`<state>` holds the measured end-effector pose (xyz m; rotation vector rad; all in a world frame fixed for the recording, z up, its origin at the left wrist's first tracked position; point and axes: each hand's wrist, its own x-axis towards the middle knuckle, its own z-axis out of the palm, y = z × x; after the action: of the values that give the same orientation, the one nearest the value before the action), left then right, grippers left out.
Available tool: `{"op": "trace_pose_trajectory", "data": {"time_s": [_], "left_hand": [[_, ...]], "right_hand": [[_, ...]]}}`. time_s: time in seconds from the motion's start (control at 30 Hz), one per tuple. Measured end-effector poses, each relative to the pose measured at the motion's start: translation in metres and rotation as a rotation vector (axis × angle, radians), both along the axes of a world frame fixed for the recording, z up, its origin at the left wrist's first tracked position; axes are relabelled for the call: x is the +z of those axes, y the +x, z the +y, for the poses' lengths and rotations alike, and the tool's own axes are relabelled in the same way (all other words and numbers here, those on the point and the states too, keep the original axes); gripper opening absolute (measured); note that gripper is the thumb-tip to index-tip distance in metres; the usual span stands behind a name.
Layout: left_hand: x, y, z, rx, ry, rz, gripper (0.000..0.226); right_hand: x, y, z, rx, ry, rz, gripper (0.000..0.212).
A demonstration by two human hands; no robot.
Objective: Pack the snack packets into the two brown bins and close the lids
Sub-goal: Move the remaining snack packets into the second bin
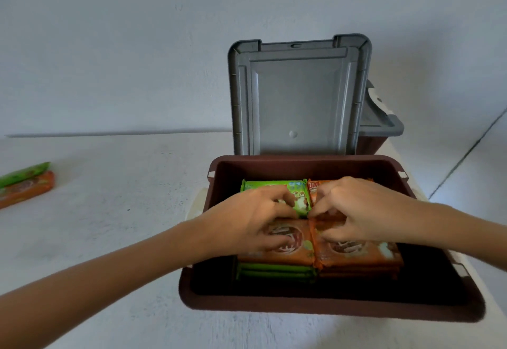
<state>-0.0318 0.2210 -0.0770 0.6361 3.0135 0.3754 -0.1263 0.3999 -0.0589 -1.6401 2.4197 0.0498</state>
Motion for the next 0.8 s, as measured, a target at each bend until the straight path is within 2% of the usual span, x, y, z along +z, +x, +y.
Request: {"op": "trace_pose_trajectory", "data": {"time_s": [0.1, 0.23, 0.5, 0.7, 0.8], "left_hand": [[0.013, 0.004, -0.024, 0.106, 0.084, 0.053, 0.039], [0.024, 0.023, -0.068, 0.228, 0.108, 0.213, 0.036], [0.029, 0.092, -0.183, 0.664, 0.118, 0.352, 0.032], [0.009, 0.147, -0.291, 0.995, 0.168, 0.404, 0.028], [-0.007, 0.166, -0.348, 1.166, 0.213, 0.368, 0.03]], "right_hand": [[0.006, -0.004, -0.02, -0.001, -0.062, -0.013, 0.045], [0.018, 0.002, -0.069, 0.058, -0.218, -0.055, 0.044], [0.02, 0.038, -0.222, 0.212, -0.43, -0.136, 0.05], [0.004, 0.066, -0.346, 0.302, -0.454, -0.162, 0.051], [-0.01, 0.08, -0.405, 0.34, -0.415, -0.157, 0.051]]}}
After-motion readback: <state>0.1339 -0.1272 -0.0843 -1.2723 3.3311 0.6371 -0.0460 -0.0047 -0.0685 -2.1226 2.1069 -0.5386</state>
